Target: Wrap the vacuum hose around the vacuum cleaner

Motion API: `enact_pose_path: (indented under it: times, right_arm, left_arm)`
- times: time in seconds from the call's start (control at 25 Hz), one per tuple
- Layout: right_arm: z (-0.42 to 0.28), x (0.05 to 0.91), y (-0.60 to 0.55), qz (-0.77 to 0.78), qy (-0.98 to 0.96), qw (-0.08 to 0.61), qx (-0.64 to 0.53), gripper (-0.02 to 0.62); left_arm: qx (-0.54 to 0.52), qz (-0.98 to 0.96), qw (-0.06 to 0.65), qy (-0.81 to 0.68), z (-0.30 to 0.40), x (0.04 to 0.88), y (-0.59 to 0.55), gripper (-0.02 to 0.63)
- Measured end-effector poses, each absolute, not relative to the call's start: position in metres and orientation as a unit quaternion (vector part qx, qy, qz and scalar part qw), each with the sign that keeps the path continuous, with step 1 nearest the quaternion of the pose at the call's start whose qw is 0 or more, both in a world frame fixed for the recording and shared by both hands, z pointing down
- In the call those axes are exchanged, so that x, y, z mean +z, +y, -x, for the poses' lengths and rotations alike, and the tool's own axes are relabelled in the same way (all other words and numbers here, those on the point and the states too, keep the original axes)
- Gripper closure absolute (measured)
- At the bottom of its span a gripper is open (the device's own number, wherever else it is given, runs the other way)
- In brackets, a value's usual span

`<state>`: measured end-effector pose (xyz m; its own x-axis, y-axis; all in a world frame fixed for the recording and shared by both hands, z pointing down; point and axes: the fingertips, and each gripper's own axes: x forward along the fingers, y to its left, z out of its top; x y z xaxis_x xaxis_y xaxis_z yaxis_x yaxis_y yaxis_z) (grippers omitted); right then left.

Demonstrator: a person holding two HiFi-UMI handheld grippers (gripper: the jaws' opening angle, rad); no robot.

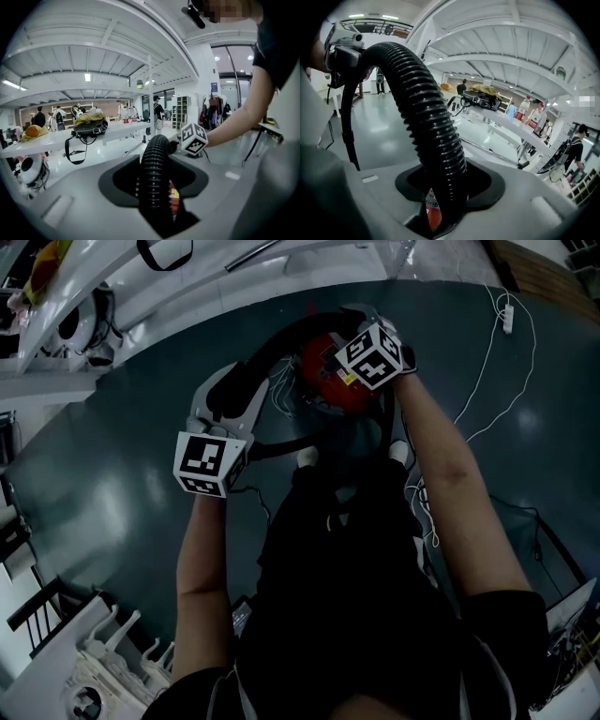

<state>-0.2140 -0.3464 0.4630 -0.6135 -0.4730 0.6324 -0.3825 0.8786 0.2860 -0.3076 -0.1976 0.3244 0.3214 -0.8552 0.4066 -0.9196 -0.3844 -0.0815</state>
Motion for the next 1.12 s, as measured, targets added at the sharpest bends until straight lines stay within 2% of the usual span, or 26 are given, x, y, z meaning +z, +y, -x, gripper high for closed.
enact_pose_path:
  times: [0.28, 0.36, 0.48, 0.56, 0.88, 1.12]
  right_arm:
    - [0.213, 0.46, -0.343, -0.218, -0.889, 0.395, -0.083, 0.433]
    - [0.21, 0.461, -0.341, -0.209, -0.883, 0.41, -0.096, 0.434]
    - [0.205, 0.461, -0.338, -0.202, -0.875, 0.426, -0.112, 0.434]
    - [0.205, 0.46, -0.336, -0.198, -0.871, 0.433, -0.121, 0.434]
    - [0.207, 0.454, -0.324, -0.166, -0.863, 0.454, -0.148, 0.434]
    - [0.211, 0.447, -0.311, -0.119, -0.86, 0.46, -0.186, 0.436]
  left_arm:
    - [0.213, -0.808, 0.162, -0.525, 0.32, 0.37, -0.192, 0.41]
    - [0.253, -0.804, 0.154, -0.516, 0.316, 0.382, -0.196, 0.394]
    - [0.309, -0.809, 0.134, -0.482, 0.298, 0.395, -0.205, 0.336]
    - [0.324, -0.818, 0.123, -0.46, 0.283, 0.397, -0.212, 0.327]
    - [0.339, -0.839, 0.126, -0.406, 0.236, 0.397, -0.244, 0.318]
    - [0.376, -0.839, 0.138, -0.369, 0.219, 0.406, -0.25, 0.36]
